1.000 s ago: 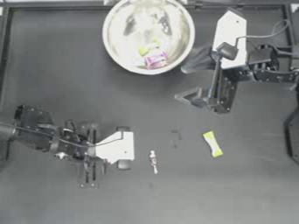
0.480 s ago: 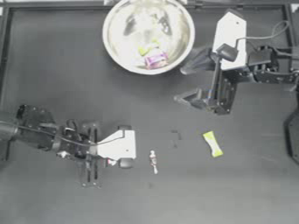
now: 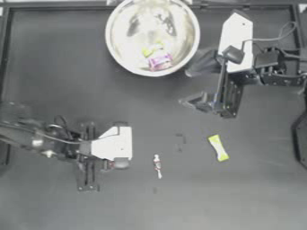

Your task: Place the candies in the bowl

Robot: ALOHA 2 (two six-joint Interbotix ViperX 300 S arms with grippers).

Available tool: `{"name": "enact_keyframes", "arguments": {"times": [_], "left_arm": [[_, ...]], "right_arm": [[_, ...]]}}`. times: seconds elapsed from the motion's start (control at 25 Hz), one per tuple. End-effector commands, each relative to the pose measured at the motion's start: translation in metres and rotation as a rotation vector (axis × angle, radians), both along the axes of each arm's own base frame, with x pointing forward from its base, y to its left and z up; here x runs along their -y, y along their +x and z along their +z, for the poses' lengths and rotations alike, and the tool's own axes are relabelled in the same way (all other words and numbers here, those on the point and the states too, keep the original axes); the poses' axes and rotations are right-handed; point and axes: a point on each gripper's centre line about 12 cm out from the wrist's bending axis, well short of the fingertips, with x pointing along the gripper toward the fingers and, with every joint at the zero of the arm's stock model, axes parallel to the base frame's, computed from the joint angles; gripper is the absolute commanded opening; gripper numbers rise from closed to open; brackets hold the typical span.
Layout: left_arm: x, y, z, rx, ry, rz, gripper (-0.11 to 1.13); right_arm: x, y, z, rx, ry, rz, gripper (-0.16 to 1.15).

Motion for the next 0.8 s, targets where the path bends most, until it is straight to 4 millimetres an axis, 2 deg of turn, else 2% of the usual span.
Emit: {"name": "enact_keyframes", "arguments": {"times": [0.04,0.52,0.64,0.8], "left_arm": [[-0.014,-0.002,0.037,0.11,0.028,0.016,0.42],[-0.083,-0.025,0.112,0.355,0.218,0.119,0.36],[-0.101,-0.027,0.12,0.41,0.256,0.156,0.37],[-0.131,-0.029,0.117,0.457,0.296,0.216,0.36]], "right_arm": [[-0.001,-0.006,0.012,0.041,-0.014,-0.002,1.0],[-0.003,-0.013,0.007,0.059,-0.014,-0.008,1.0],[-0.003,-0.013,0.006,0.065,-0.015,-0.01,1.0],[-0.003,-0.013,0.007,0.072,-0.017,-0.011,1.0]]}}
